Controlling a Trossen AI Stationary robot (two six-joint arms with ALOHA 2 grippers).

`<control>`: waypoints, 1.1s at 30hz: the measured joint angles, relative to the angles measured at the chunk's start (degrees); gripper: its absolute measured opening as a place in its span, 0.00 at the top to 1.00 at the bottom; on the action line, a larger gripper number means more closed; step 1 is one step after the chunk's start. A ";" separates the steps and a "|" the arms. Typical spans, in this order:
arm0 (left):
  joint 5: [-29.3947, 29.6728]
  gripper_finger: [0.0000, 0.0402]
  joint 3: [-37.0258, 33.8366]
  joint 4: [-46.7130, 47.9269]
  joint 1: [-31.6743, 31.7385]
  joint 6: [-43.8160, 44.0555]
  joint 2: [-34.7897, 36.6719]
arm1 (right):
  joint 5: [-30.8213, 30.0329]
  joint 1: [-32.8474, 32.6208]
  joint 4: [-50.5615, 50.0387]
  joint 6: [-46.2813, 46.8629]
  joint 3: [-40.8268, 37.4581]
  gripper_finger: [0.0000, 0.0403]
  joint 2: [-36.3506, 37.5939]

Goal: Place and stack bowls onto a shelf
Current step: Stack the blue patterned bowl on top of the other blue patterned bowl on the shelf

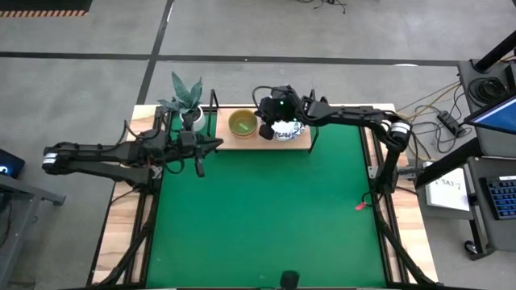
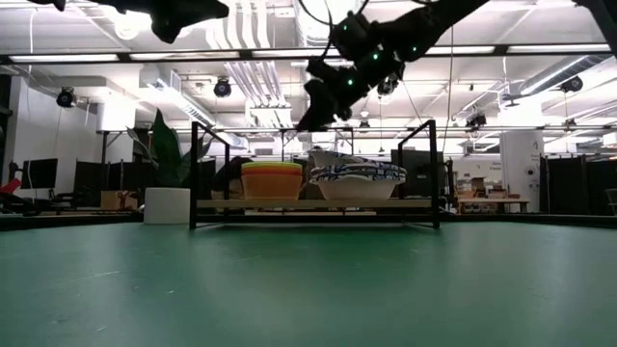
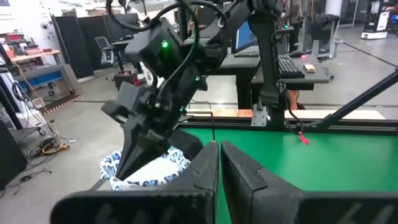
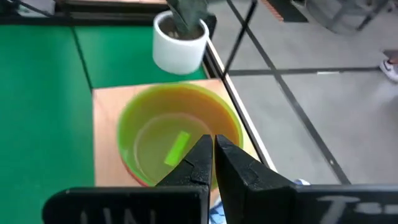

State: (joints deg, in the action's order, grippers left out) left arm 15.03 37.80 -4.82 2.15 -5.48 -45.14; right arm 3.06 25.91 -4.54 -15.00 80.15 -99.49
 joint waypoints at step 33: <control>-0.09 1.00 -0.02 1.26 0.02 0.02 1.00 | -0.03 5.70 3.22 5.69 -1.26 0.98 -5.51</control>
State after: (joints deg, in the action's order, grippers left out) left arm 14.94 37.78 -3.55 2.17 -5.45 -44.14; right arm 3.03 31.62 -1.33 -9.31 78.89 -105.00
